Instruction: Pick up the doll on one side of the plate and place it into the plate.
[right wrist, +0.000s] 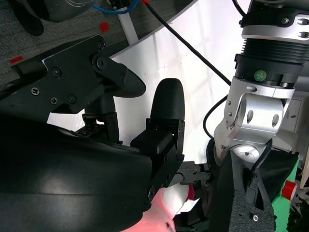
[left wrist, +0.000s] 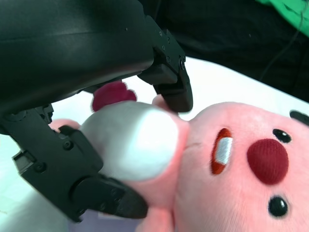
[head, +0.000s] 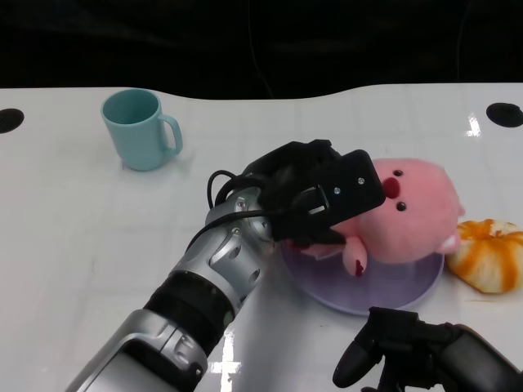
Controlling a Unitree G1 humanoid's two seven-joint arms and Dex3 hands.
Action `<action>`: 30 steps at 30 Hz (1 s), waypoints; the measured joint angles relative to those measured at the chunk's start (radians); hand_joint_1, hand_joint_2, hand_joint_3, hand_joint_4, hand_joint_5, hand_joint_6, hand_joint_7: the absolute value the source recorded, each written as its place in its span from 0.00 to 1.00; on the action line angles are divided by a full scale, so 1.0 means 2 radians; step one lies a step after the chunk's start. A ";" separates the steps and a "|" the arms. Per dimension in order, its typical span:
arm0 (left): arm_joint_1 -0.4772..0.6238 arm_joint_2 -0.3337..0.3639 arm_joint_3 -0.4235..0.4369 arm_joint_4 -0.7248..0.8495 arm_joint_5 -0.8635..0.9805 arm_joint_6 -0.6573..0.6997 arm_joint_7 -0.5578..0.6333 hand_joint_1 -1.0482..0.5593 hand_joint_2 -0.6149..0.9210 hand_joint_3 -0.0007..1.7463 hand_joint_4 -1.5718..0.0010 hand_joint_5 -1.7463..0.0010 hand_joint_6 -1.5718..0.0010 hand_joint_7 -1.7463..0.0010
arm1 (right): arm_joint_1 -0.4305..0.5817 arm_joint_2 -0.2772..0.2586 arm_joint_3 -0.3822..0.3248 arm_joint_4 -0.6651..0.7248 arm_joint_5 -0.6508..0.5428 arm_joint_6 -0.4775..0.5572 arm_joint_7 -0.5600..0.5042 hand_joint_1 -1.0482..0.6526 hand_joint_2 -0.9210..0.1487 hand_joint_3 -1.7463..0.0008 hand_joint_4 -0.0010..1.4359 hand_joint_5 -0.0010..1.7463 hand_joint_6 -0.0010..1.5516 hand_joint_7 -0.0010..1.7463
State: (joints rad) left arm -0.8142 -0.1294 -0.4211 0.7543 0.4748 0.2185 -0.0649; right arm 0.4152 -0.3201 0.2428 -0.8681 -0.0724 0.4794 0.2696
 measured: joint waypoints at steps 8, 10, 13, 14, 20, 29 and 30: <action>0.021 0.031 -0.028 -0.076 0.005 -0.014 -0.042 0.07 1.00 0.29 1.00 1.00 0.98 0.99 | 0.001 0.000 -0.008 0.000 0.002 -0.006 0.004 0.55 0.25 0.48 0.44 0.90 0.38 0.70; 0.031 0.039 -0.030 -0.095 0.006 -0.014 -0.050 0.06 1.00 0.29 1.00 1.00 0.98 0.99 | 0.001 0.000 -0.011 0.002 0.007 -0.010 0.006 0.56 0.25 0.48 0.44 0.90 0.38 0.70; 0.046 0.054 -0.031 -0.128 0.006 -0.016 -0.061 0.06 1.00 0.29 0.99 0.99 0.98 0.99 | 0.001 0.000 -0.019 0.007 0.010 -0.017 0.008 0.56 0.25 0.48 0.44 0.90 0.38 0.71; 0.053 0.061 -0.031 -0.144 0.006 -0.018 -0.064 0.06 1.00 0.29 0.98 0.99 0.98 0.99 | 0.002 0.000 -0.021 0.009 0.011 -0.017 0.008 0.56 0.25 0.48 0.44 0.90 0.38 0.71; 0.116 0.105 -0.024 -0.260 -0.003 -0.033 -0.089 0.05 1.00 0.29 0.95 0.97 0.96 0.98 | 0.004 0.001 -0.024 0.012 0.018 -0.019 0.010 0.55 0.25 0.47 0.44 0.91 0.38 0.71; 0.238 0.149 0.043 -0.415 -0.081 -0.047 -0.117 0.13 1.00 0.24 0.98 0.67 0.87 0.94 | 0.007 -0.001 -0.028 0.012 0.020 -0.021 0.017 0.55 0.26 0.47 0.44 0.90 0.38 0.71; 0.250 0.149 0.050 -0.426 -0.092 -0.053 -0.118 0.14 1.00 0.24 0.99 0.61 0.85 0.94 | 0.007 -0.001 -0.028 0.012 0.020 -0.022 0.018 0.55 0.27 0.47 0.44 0.90 0.38 0.72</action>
State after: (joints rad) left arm -0.3134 0.1694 -0.3212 -0.0973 0.2903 0.1128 -0.3005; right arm 0.4285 -0.3223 0.1862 -0.8442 -0.0330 0.4355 0.3050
